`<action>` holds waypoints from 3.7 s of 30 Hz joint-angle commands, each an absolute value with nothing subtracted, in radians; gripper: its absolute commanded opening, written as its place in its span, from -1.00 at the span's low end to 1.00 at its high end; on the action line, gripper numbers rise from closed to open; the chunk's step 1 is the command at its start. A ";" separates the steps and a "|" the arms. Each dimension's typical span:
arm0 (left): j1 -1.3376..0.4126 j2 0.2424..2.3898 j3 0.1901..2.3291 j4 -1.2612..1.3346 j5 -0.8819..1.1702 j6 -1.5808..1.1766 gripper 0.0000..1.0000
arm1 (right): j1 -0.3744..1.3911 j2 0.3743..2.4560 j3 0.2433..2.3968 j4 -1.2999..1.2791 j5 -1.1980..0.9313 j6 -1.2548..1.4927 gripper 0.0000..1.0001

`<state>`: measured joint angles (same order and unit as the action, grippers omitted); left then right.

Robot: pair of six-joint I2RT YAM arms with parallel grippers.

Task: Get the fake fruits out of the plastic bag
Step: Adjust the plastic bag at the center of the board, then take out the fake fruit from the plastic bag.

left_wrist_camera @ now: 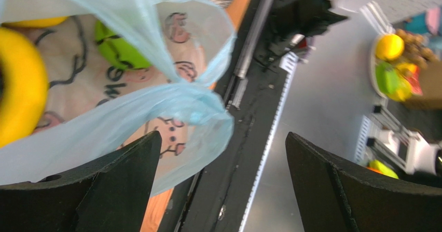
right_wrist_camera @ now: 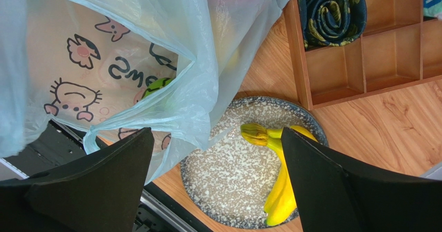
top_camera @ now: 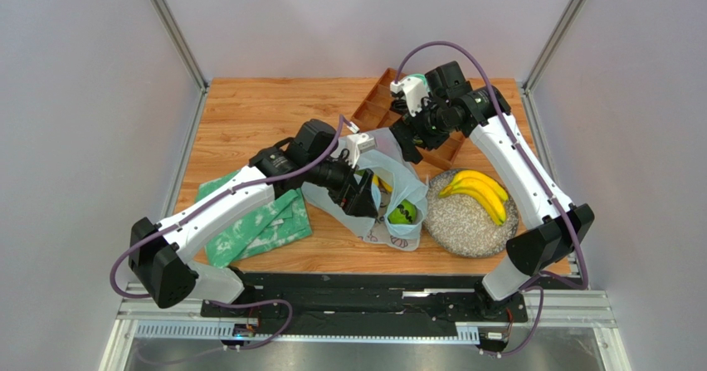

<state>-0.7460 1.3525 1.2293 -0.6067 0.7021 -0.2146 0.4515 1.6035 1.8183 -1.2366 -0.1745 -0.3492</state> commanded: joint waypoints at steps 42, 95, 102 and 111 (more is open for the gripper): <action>-0.572 0.924 0.976 -0.934 0.610 0.407 -1.00 | 0.718 1.658 1.669 -1.191 -0.275 -0.938 0.46; -0.410 0.902 0.953 -0.897 0.646 0.439 -1.00 | 0.842 1.889 1.532 -1.157 0.188 -0.931 0.20; -0.400 0.899 0.950 -0.874 0.649 0.419 -1.00 | 0.828 1.666 1.767 -1.262 -0.296 -0.855 0.02; -0.373 0.902 0.943 -0.808 0.660 0.350 -1.00 | 0.752 1.447 1.615 -1.027 -0.373 -0.577 -0.07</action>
<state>-0.3878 0.9119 0.9356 -0.8631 0.6220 0.3862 0.7910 1.4723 1.6909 -1.1568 -0.3435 -0.7521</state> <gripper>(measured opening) 0.008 0.710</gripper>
